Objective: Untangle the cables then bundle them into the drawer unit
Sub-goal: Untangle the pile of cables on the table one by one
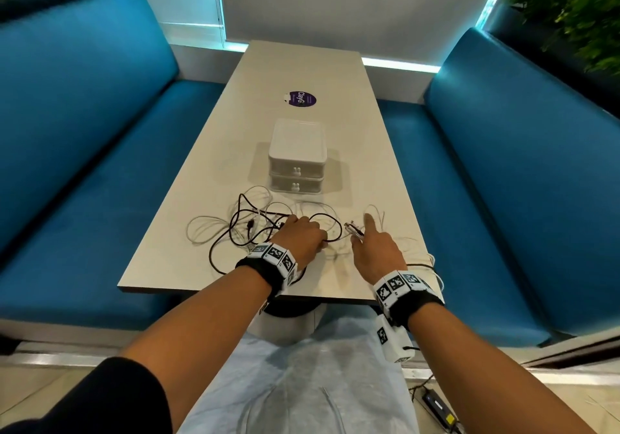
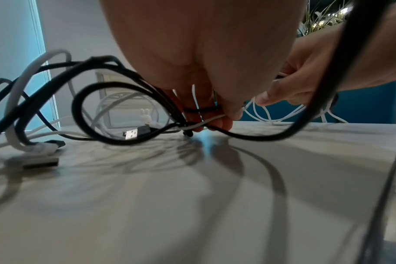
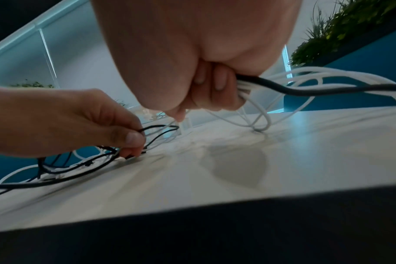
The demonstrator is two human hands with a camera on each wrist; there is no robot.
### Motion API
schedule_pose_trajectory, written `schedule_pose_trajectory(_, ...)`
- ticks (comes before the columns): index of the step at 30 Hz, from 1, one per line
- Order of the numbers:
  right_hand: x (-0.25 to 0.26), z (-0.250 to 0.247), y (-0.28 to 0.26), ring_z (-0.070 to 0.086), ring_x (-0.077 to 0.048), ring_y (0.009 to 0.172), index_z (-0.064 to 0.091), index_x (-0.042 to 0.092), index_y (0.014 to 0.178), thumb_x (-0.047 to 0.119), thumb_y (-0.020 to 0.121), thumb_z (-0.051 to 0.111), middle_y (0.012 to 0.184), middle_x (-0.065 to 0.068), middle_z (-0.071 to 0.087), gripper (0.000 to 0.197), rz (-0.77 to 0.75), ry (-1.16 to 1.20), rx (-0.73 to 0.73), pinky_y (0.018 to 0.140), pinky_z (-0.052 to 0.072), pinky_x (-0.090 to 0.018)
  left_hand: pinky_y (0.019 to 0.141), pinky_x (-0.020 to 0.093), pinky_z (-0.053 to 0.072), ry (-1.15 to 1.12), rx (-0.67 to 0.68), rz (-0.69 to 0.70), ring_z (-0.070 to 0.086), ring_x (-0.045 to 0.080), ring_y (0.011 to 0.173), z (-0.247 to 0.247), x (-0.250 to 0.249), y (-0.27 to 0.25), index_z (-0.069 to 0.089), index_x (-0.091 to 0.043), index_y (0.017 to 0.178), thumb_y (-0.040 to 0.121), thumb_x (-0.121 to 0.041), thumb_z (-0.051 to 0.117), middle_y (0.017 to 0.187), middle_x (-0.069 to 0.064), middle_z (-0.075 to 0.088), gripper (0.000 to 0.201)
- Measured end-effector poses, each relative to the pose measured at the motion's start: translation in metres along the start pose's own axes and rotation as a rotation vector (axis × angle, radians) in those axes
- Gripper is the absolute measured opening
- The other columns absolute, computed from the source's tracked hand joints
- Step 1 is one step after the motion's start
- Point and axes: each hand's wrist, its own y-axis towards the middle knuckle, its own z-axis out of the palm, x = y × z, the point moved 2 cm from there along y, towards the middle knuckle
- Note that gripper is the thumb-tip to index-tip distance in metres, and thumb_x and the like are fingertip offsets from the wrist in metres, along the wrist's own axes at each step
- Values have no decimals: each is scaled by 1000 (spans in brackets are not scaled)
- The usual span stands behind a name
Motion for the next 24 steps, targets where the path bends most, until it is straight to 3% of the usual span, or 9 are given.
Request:
schedule_pose_trajectory(2,-3,0,-1,62,-40,91,10,17,154,34,101,41,102,-21,64,64,10,14,-27,75,49,-43,92,41,32,-14,15,2,52,28,109,0,1,0,64,-19,109,104,-31,42,111,4,63,26)
schedule_pose_trajectory(4,-6,-4,-2,62,-41,88,9,20,155,32,100,42,99,-21,65,65,-5,64,-56,73,49,-43,92,41,31,-25,26,6,52,28,108,0,2,0,64,-19,108,104,-30,42,110,4,63,26)
schedule_pose_trajectory(8,-6,-2,-3,61,-40,101,44,20,141,31,98,49,110,-18,67,44,-119,144,-2,82,49,-39,89,41,31,-44,24,1,54,28,107,1,3,2,65,-20,104,102,-28,46,106,3,62,20)
schedule_pose_trajectory(10,-6,1,0,62,-38,98,55,18,127,34,98,50,104,-17,69,33,-127,122,42,77,49,-37,88,40,31,-66,35,-2,54,27,108,0,4,2,65,-22,104,100,-26,49,106,2,62,16)
schedule_pose_trajectory(14,-8,5,5,62,-37,95,57,21,116,40,96,53,99,-14,69,28,-131,120,90,74,48,-36,88,40,28,-102,45,-1,52,25,110,-5,8,-1,65,-23,107,98,-26,53,109,2,63,15)
schedule_pose_trajectory(17,-9,6,7,60,-37,93,56,16,107,40,97,52,96,-16,67,27,-134,49,137,69,44,-35,91,41,28,-79,34,-8,52,24,107,-7,8,-4,66,-26,105,98,-27,53,105,0,64,15)
schedule_pose_trajectory(24,-31,-11,13,63,-37,90,57,12,111,39,99,48,99,-19,65,31,-53,-129,155,73,50,-36,94,45,28,183,15,-37,50,27,108,-13,16,-8,67,-22,102,100,-38,47,103,0,68,25)
